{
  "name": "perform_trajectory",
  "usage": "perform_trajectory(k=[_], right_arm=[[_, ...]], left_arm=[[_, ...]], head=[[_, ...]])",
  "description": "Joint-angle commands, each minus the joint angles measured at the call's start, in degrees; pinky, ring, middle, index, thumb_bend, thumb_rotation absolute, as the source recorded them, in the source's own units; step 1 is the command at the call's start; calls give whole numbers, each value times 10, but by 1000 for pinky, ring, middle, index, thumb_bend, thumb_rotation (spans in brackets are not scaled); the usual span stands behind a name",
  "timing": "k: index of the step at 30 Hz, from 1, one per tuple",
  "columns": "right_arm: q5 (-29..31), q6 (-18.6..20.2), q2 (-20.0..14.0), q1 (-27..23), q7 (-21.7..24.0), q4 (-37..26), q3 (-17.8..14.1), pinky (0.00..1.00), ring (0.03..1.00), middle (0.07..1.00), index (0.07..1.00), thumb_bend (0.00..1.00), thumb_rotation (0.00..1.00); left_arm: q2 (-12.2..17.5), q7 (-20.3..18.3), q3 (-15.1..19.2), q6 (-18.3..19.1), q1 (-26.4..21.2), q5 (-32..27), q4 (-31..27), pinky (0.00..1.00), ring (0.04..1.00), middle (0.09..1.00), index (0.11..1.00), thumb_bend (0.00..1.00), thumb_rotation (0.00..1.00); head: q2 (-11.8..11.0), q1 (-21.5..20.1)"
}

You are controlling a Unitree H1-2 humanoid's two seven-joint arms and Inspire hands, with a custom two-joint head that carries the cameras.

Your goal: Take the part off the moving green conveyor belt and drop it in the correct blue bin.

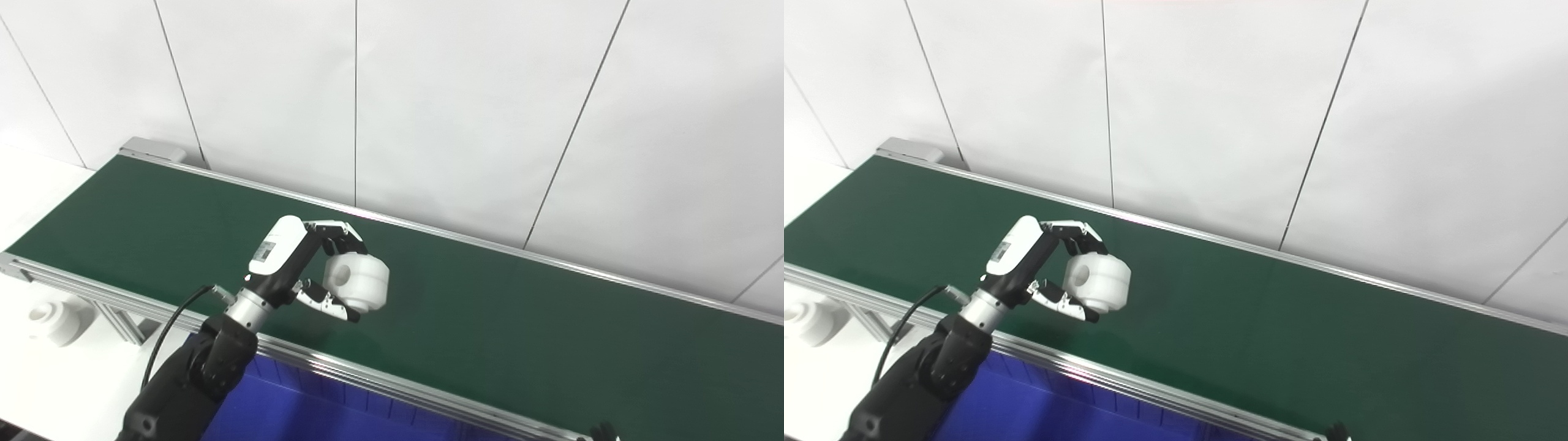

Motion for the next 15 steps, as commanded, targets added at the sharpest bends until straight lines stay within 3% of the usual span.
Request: perform_trajectory(k=[1, 4, 7, 12, 15], right_arm=[[-7, 6, 7, 6, -1, -28, 3, 917, 933, 971, 1000, 600, 1000], [-12, 21, 10, 10, 0, -44, 6, 913, 931, 970, 1000, 606, 1000], [-14, 40, 12, 15, 3, -66, 9, 913, 928, 968, 1000, 622, 1000], [-11, 54, 12, 17, 4, -88, 13, 919, 924, 962, 1000, 612, 1000], [-13, 62, 13, 15, 3, -98, 12, 896, 911, 944, 986, 607, 1000]], left_arm=[[27, -36, -5, -1, 7, 1, -61, 444, 497, 492, 480, 521, 0], [60, -116, -23, 29, 36, 18, -143, 449, 481, 495, 475, 523, 0], [86, -184, -33, 61, 65, 30, -211, 472, 494, 501, 470, 523, 0], [103, -254, -38, 101, 117, 69, -289, 511, 509, 504, 470, 523, 0], [101, -272, -34, 113, 132, 101, -307, 508, 518, 504, 471, 523, 0]], head=[[10, -6], [24, -12], [54, -21], [80, -29], [89, -32]])
